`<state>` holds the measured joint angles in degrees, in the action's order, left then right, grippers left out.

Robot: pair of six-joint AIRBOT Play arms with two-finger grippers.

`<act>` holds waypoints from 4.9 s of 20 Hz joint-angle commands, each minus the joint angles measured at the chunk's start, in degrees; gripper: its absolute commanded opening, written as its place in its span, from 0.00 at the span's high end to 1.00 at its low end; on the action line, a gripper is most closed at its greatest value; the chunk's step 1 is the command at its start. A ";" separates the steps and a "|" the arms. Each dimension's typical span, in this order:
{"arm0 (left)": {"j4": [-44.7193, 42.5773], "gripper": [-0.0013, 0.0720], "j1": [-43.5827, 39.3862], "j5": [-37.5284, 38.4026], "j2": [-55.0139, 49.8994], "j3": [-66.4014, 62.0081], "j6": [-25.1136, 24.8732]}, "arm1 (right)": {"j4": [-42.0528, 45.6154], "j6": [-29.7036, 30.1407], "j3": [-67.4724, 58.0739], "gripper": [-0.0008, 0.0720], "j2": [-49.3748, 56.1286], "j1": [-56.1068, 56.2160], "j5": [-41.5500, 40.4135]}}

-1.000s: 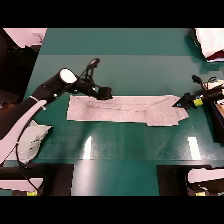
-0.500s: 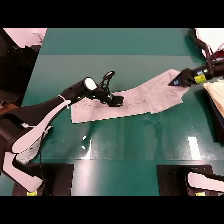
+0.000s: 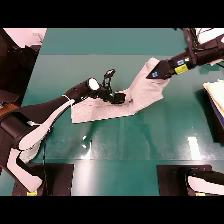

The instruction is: Fold the shirts.

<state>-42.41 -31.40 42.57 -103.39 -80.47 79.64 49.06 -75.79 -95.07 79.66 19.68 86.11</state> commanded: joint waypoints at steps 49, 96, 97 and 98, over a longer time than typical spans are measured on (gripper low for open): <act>-18.95 0.95 38.10 18.88 37.81 -0.76 -0.76 | -29.57 9.68 24.00 0.05 26.82 10.10 -25.18; -14.36 0.95 4.72 10.36 29.83 0.76 0.24 | 3.76 3.67 13.29 0.97 -11.52 -66.60 -22.16; -14.36 0.95 4.72 10.64 29.83 0.76 -0.04 | 4.48 3.67 15.50 0.97 -12.59 -68.37 -21.59; -14.34 0.95 4.72 10.95 29.83 0.76 -0.55 | 6.84 3.67 17.88 0.97 -13.73 -70.18 -20.90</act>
<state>-56.71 -26.65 52.58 -73.56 -79.70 80.12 52.31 -71.72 -82.61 69.06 -46.24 63.35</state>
